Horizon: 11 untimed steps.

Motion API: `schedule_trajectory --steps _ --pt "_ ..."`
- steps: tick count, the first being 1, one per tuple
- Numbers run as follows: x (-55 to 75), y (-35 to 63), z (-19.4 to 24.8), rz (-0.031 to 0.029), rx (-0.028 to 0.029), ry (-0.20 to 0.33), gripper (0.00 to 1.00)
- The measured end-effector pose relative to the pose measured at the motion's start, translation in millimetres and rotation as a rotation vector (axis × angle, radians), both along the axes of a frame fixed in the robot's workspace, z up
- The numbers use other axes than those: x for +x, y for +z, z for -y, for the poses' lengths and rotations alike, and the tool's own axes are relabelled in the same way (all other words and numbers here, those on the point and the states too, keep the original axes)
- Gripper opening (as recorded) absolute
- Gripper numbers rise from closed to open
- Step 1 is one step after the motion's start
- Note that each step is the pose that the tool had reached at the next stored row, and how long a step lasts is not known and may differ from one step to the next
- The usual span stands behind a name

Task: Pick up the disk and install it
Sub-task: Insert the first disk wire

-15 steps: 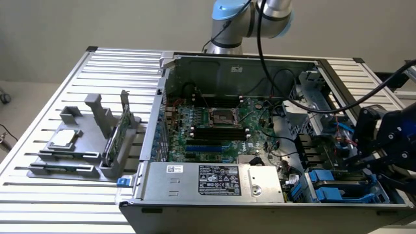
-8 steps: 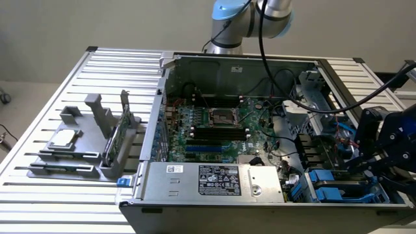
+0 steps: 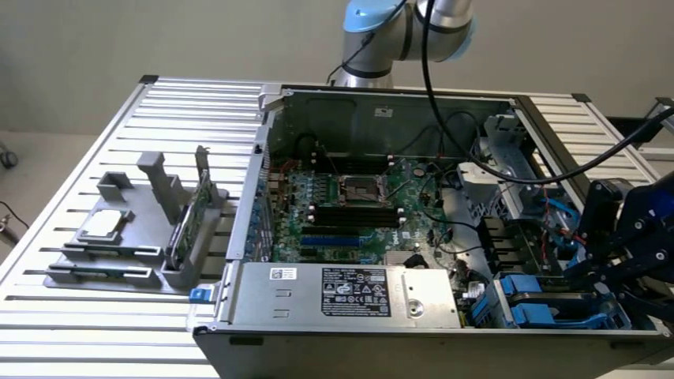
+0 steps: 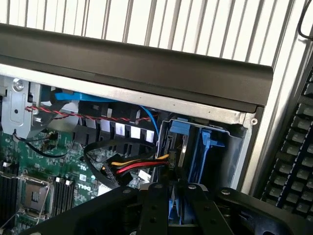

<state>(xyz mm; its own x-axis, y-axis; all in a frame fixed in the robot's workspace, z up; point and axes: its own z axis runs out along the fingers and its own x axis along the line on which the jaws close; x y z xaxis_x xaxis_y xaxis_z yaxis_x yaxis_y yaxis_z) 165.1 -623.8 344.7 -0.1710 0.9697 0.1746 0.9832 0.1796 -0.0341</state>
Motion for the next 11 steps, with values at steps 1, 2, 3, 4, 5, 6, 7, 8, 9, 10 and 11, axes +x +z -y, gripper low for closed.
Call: schedule_trajectory --steps 1,2,3,4,5,6,7,8,9,10,11 --pt "0.0 0.0 -0.2 0.0 -0.0012 -0.001 0.18" --pt "0.0 -0.1 -0.1 0.0 -0.0012 -0.001 0.18" --pt "0.0 -0.1 -0.1 0.0 -0.0013 -0.001 0.18" --pt "0.0 -0.1 -0.1 0.0 -0.0013 -0.001 0.18" --pt "0.0 -0.1 -0.1 0.0 -0.0013 -0.001 0.18" --pt "0.0 -0.1 -0.2 0.0002 -0.0012 -0.001 0.18" --pt "0.0 0.0 -0.2 0.0009 -0.0012 -0.001 0.18" --pt "0.0 0.0 -0.2 0.0021 -0.0013 -0.001 0.18" --pt "0.0 0.0 -0.2 0.0037 -0.0012 -0.001 0.18" --pt "0.0 0.0 -0.2 0.0057 -0.0012 -0.001 0.18" --pt "-0.1 -0.1 -0.3 0.0083 -0.0011 -0.002 0.18"
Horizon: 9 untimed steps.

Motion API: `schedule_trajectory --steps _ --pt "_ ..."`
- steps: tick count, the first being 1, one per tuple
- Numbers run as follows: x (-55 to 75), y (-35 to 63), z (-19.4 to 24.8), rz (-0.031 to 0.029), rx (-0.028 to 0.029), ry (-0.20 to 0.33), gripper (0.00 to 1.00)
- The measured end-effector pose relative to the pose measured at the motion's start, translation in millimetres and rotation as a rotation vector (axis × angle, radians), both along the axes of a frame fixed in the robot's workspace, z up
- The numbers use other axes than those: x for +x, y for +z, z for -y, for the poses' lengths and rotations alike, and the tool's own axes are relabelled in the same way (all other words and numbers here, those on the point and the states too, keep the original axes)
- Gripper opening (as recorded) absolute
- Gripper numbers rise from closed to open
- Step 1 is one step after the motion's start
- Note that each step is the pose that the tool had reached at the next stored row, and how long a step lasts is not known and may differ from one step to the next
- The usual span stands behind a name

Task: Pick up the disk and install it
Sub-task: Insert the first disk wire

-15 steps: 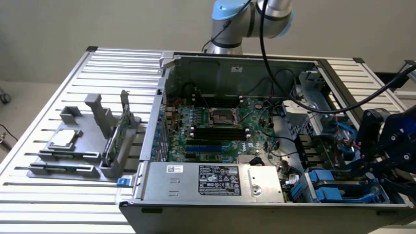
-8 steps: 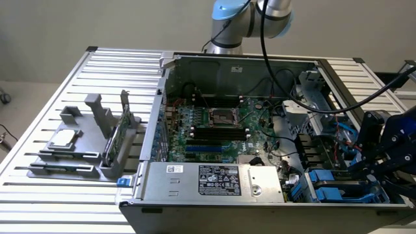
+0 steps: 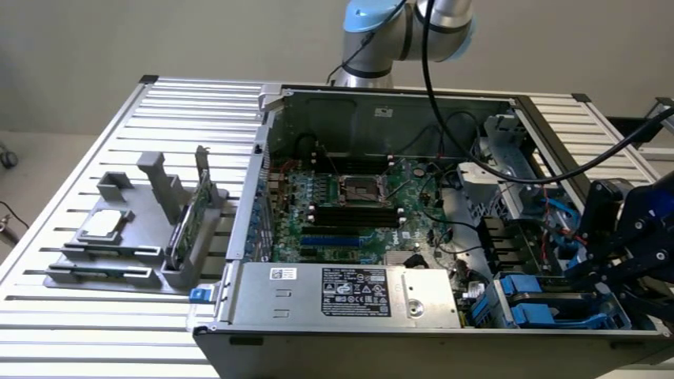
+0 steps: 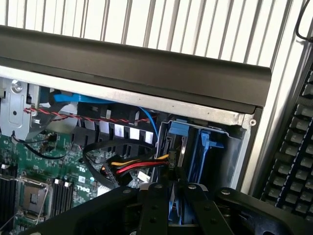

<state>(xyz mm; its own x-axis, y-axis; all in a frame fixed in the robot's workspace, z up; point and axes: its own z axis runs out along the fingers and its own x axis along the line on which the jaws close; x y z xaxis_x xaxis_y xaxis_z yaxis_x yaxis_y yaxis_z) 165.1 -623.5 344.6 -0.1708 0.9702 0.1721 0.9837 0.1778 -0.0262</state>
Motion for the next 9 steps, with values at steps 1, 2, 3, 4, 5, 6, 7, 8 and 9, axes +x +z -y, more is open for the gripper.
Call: schedule_trajectory --steps 1,2,3,4,5,6,7,8,9 --pt "-0.1 0.0 -0.1 0.0035 0.0 0.0 0.18" --pt "-0.3 0.0 -0.3 0.0069 -0.0002 -0.001 0.18" --pt "-0.6 -0.1 -0.6 0.0094 -0.0002 -0.001 0.18" --pt "-1.1 -0.4 -1.2 0.012 -0.0001 -0.001 0.18" --pt "-1.8 -0.5 -1.6 0.0137 -0.0001 -0.001 0.18" --pt "-2.4 -0.6 -2.1 0.0154 -0.0001 -0.001 0.18" --pt "-3.0 -0.8 -2.6 0.0166 -0.0001 -0.002 0.18" --pt "-3.2 -0.9 -2.9 0.0176 -0.0001 -0.002 0.18" --pt "-3.2 -1.0 -3.2 0.0187 -0.0001 -0.003 0.18"
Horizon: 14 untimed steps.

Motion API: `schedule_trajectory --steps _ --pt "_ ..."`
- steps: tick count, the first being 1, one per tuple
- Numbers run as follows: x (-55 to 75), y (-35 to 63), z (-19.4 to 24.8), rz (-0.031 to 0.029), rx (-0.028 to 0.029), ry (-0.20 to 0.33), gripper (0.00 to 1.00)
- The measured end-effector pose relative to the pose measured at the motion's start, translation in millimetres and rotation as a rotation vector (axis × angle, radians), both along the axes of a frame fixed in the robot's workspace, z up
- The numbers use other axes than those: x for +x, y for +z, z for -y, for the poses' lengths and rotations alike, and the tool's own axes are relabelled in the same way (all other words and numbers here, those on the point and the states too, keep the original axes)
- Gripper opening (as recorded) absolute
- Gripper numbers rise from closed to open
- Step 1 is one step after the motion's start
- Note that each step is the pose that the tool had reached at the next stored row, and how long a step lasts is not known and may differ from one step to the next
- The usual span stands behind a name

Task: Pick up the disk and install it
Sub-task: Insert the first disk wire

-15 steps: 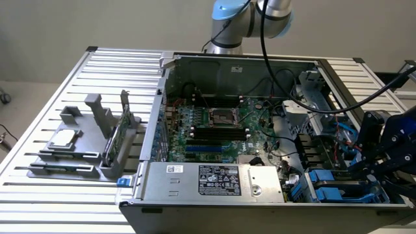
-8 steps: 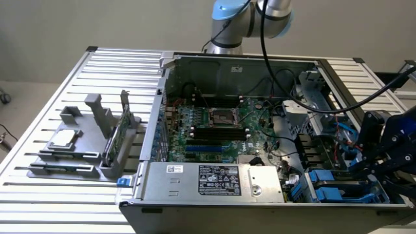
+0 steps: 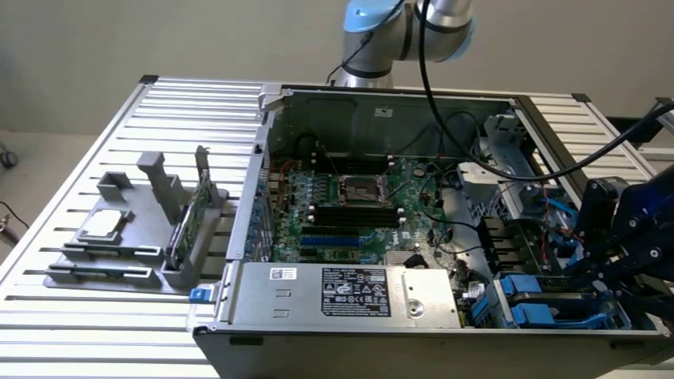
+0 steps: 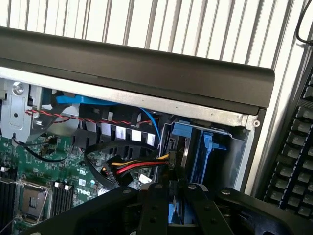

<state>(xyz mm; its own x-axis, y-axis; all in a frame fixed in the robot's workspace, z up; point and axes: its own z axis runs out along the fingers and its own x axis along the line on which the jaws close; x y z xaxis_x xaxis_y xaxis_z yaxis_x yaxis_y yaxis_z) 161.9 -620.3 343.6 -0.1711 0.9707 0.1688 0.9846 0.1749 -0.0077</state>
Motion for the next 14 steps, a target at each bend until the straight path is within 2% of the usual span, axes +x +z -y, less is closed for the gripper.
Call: schedule_trajectory --steps 2,6,8,10,14 --pt "-0.1 -0.2 -0.9 0.0045 -0.0002 -0.002 0.18" --pt "-1.8 -1.0 -2.1 0.0273 -0.0017 -0.007 0.18" --pt "-4.4 -1.5 -2.2 0.0351 -0.0018 -0.01 0.18" --pt "-7.1 -2.0 -2.2 0.0394 -0.0019 -0.015 0.18" --pt "-7.9 -2.1 -2.3 0.0442 -0.0022 -0.029 0.18"
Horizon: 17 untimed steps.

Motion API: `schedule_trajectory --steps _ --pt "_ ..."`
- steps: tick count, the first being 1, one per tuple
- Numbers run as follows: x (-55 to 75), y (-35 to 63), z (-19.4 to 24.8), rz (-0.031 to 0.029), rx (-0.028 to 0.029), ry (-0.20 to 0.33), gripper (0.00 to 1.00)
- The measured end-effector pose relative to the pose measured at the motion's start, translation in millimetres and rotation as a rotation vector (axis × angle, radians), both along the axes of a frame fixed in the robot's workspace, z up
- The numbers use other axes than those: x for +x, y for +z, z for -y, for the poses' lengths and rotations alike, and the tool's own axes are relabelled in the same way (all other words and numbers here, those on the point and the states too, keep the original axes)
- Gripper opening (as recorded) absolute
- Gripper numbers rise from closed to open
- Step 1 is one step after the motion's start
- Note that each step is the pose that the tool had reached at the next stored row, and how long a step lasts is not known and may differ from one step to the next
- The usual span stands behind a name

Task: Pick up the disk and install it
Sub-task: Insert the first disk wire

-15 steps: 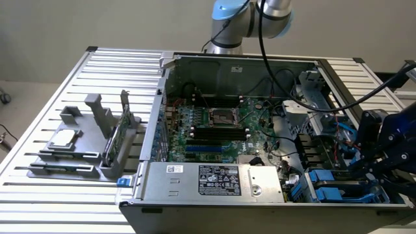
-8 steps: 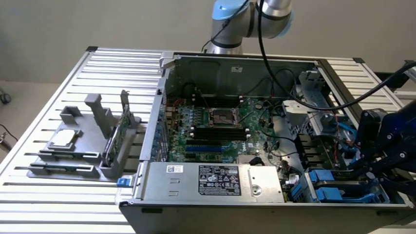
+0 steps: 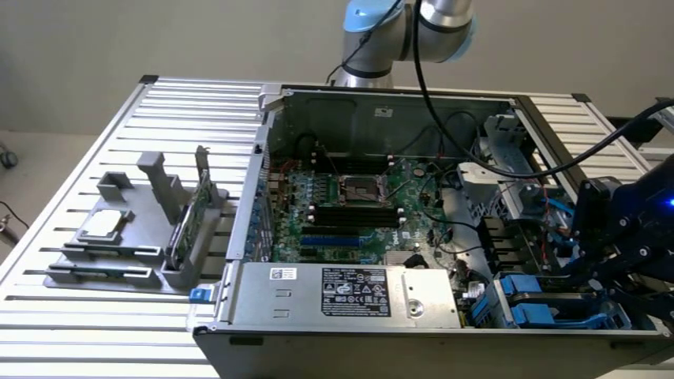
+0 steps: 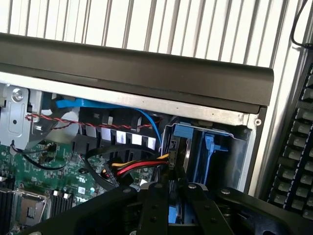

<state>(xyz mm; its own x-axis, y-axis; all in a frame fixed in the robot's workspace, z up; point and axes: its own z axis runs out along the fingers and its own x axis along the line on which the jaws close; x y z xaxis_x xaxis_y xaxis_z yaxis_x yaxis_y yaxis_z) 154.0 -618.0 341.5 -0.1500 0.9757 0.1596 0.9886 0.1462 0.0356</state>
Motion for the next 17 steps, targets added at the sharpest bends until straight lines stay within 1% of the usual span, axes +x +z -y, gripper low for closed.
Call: schedule_trajectory --steps 2,6,11,17 --pt "-0.1 -0.2 0.0 0.0024 0.0001 -0.008 0.18" --pt "-1.2 -0.7 0.0 0.0098 0.0002 -0.026 0.18" --pt "-2.0 -1.0 0.0 0.0121 0.0001 -0.033 0.18" --pt "-3.2 -1.7 0.0 0.0169 0.0 -0.04 0.18"
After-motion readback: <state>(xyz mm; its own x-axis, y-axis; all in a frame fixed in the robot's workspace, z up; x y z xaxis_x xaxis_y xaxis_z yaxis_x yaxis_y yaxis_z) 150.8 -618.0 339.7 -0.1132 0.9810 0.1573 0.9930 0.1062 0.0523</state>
